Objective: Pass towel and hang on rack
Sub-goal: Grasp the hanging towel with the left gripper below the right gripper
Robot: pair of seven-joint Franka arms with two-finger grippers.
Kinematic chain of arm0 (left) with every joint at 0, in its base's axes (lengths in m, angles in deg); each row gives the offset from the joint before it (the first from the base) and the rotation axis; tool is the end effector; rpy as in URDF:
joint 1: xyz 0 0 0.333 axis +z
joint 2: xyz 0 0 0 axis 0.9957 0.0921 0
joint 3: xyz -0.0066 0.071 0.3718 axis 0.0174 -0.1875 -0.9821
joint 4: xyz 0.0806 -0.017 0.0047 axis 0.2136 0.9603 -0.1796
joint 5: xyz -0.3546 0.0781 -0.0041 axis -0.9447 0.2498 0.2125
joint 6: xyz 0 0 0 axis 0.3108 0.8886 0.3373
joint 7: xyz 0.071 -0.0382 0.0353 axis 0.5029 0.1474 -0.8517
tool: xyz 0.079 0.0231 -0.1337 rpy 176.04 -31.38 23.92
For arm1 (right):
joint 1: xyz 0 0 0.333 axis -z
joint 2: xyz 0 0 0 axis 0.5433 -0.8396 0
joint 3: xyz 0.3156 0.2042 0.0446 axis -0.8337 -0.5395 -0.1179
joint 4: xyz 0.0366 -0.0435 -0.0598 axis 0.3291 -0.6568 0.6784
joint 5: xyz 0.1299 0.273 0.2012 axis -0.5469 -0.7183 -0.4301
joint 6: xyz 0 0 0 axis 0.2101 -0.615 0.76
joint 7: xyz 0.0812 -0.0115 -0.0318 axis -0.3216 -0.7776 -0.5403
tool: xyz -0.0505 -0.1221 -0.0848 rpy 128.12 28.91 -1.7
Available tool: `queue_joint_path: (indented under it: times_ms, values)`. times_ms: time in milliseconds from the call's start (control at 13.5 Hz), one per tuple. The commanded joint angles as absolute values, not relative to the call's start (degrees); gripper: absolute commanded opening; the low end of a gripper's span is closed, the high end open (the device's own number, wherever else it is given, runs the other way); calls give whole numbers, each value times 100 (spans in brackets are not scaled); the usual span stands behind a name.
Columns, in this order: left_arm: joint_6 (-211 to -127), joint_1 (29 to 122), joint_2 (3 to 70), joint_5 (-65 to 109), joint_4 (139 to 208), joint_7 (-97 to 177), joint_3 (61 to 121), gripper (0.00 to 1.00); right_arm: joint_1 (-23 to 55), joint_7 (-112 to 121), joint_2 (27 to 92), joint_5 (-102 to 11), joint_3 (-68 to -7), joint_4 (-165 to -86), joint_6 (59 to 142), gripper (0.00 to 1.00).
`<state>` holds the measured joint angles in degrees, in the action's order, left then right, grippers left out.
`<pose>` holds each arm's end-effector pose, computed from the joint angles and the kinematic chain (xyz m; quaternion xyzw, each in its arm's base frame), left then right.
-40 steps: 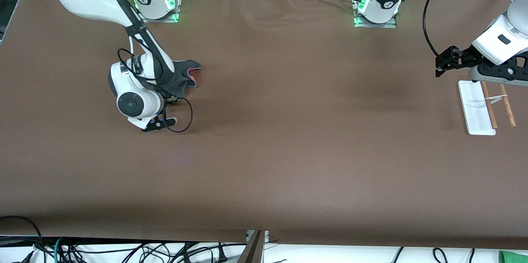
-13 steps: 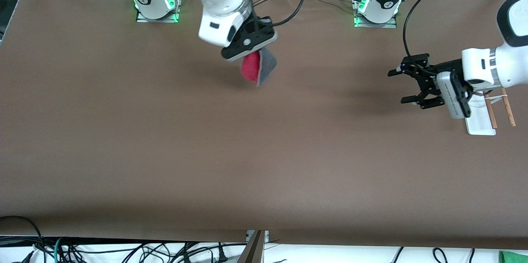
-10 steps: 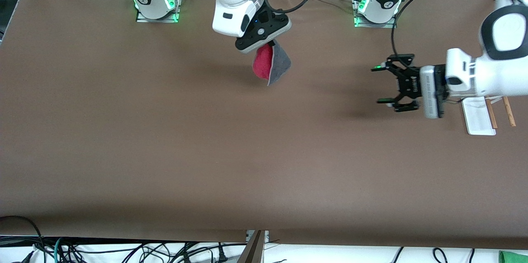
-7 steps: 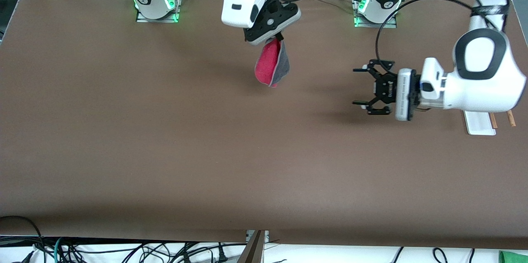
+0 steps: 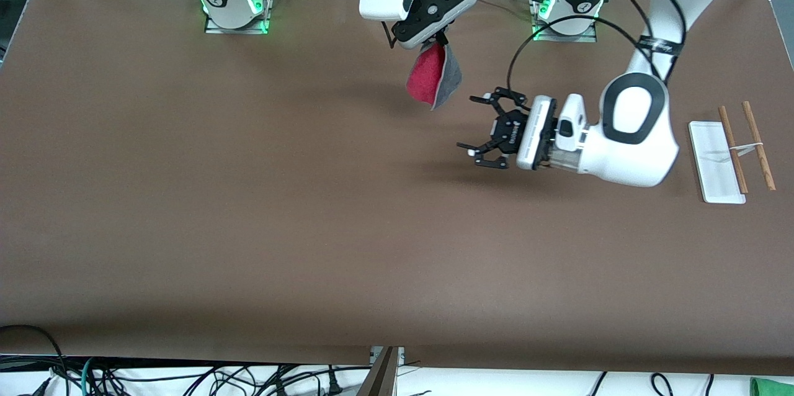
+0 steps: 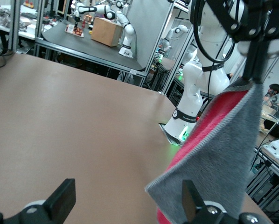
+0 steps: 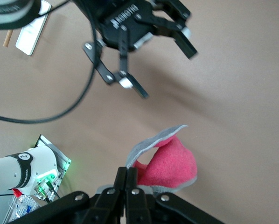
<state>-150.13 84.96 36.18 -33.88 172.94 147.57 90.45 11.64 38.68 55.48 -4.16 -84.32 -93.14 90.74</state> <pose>0.5739 -0.2879 0.4266 0.5630 -0.5826 0.2325 0.5381 0.4438 0.5474 0.6083 -0.9531 -0.2361 -0.0278 0.1873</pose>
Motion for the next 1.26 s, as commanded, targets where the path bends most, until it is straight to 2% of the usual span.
queue_joint_path:
  times_ms: [0,372,446,520,595,669,743,892,966,1041,1115,1189]
  values:
    - [-15106,8235,3766,-3636,17134,15225,9023,100,1076,3918,5423,-325,-8475,-9129,9180,0]
    - [-14948,8199,3950,-3610,17178,15990,9058,99,839,3909,5396,25,-8475,-9164,9127,0]
    - [-14930,8199,3977,-3601,17187,16070,9058,88,847,3857,5370,26,-8484,-9172,9136,0]
    - [-14913,8216,3977,-3584,17187,16114,9058,45,847,3847,5327,18,-8484,-9173,9127,0]
    - [-14869,8260,3977,-3549,17178,16141,9058,23,839,3847,5317,26,-8484,-9173,9127,0]
    - [-14729,8295,3977,-3549,17169,16184,9058,9,847,3830,5317,35,-8475,-9173,9110,0]
    - [-14641,8330,3977,-3540,17187,16185,9049,9,856,3830,5326,44,-8475,-9173,9075,0]
    - [-14395,8375,3977,-3366,17178,16185,8997,22,909,3585,5317,166,-8467,-9181,9022,0]
    - [-14351,8470,3968,-3129,17117,16185,8988,49,909,3401,5317,254,-8467,-9207,9022,0]
    - [-14333,8515,3977,-3005,17108,16194,8996,60,917,3225,5317,333,-8467,-9243,9022,0]
    - [-14341,8498,3977,-3004,17117,16246,8997,80,926,3006,5317,412,-8458,-9252,9022,0]
    - [-14367,8437,4038,-3012,17117,16351,8997,84,970,2717,5317,492,-8458,-9260,9013,0]
